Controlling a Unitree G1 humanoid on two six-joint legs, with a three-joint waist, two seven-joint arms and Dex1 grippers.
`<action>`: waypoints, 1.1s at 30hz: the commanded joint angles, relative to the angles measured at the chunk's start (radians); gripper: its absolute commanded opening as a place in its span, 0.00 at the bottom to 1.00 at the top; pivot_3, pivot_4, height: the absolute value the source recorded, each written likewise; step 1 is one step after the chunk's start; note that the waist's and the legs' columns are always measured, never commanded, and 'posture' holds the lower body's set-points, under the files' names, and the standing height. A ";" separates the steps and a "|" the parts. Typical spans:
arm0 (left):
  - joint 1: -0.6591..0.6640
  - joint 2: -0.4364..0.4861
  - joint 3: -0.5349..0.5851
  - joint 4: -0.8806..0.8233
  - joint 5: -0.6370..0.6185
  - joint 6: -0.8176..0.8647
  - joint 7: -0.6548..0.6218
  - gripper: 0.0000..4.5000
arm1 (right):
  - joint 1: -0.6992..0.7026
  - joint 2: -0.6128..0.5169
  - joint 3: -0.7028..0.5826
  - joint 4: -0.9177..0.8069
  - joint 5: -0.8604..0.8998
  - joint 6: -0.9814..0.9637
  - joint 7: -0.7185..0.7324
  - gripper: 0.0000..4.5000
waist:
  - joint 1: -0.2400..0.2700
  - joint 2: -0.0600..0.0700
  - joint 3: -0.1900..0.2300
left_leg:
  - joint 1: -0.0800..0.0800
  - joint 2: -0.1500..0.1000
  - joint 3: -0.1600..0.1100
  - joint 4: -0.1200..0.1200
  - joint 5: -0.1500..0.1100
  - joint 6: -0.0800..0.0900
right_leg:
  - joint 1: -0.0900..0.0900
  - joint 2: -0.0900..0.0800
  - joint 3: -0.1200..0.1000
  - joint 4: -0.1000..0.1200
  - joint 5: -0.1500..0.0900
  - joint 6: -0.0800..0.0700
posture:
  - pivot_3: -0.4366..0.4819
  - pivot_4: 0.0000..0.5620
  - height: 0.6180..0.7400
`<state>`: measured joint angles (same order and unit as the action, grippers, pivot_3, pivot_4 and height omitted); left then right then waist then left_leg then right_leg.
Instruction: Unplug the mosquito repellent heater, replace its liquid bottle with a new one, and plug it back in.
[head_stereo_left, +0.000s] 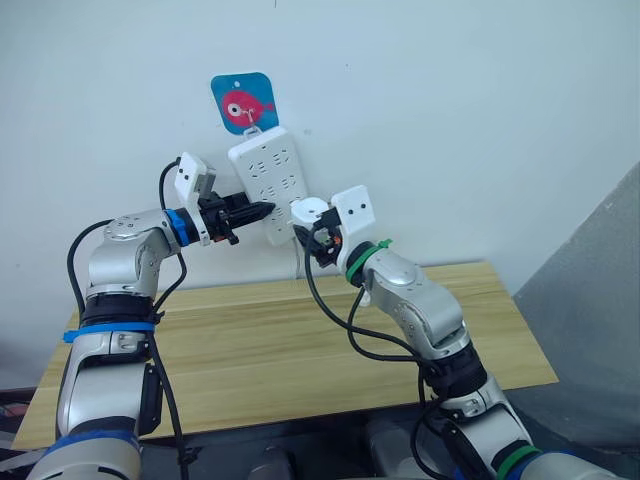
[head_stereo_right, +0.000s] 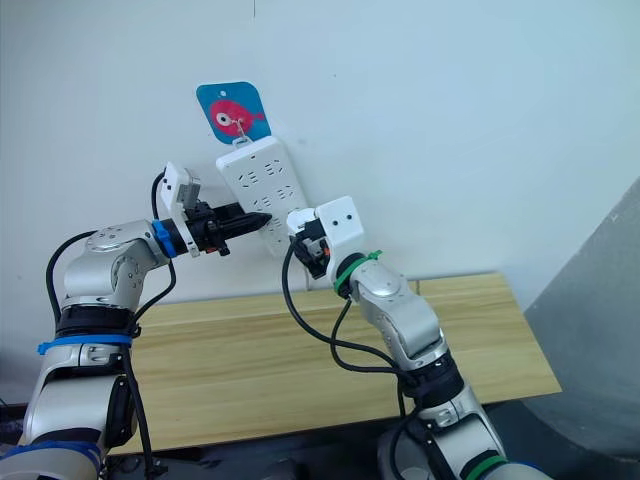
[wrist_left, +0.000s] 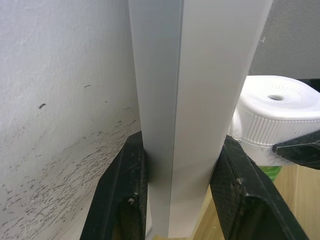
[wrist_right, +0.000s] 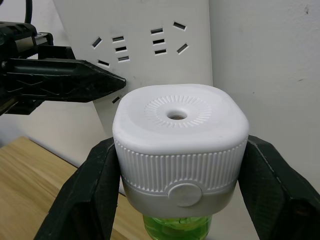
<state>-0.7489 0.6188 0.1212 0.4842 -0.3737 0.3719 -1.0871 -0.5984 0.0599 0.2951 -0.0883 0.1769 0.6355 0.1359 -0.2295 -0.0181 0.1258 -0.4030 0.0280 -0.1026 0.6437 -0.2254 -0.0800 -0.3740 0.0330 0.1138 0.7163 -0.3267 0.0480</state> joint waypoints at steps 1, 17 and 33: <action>-0.011 0.000 0.004 -0.026 -0.003 0.011 0.012 0.29 | -0.047 0.021 -0.008 0.032 -0.021 -0.038 0.015 0.65 | -0.001 0.000 0.000 | 0.000 0.000 0.000 0.000 0.000 0.000 | 0.000 0.000 0.000 0.000 0.000 0.000 | 0.25 0.12 0.87; 0.012 -0.011 0.009 -0.074 -0.016 0.048 0.020 0.29 | -0.145 0.072 -0.042 0.195 -0.041 -0.079 0.047 0.65 | -0.021 0.000 0.000 | 0.004 0.001 -0.002 0.000 0.006 -0.001 | 0.002 0.002 -0.001 0.002 0.004 -0.002 | 0.26 0.12 0.87; 0.023 0.017 0.020 0.012 0.036 -0.106 0.056 0.29 | 0.079 -0.109 0.004 -0.162 -0.012 0.138 0.167 1.00 | 0.006 0.000 0.000 | -0.005 -0.001 -0.008 -0.005 0.005 -0.004 | -0.002 -0.003 -0.010 -0.003 0.004 -0.005 | 0.26 0.12 0.87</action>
<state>-0.7250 0.6067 0.1217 0.4828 -0.3734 0.2964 -1.0719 -0.5162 -0.0457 0.2936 -0.1604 0.1440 0.7544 0.2806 -0.2232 -0.0182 0.1257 -0.4075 0.0270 -0.1111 0.6392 -0.2206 -0.0835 -0.3757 0.0303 0.1041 0.7133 -0.3238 0.0452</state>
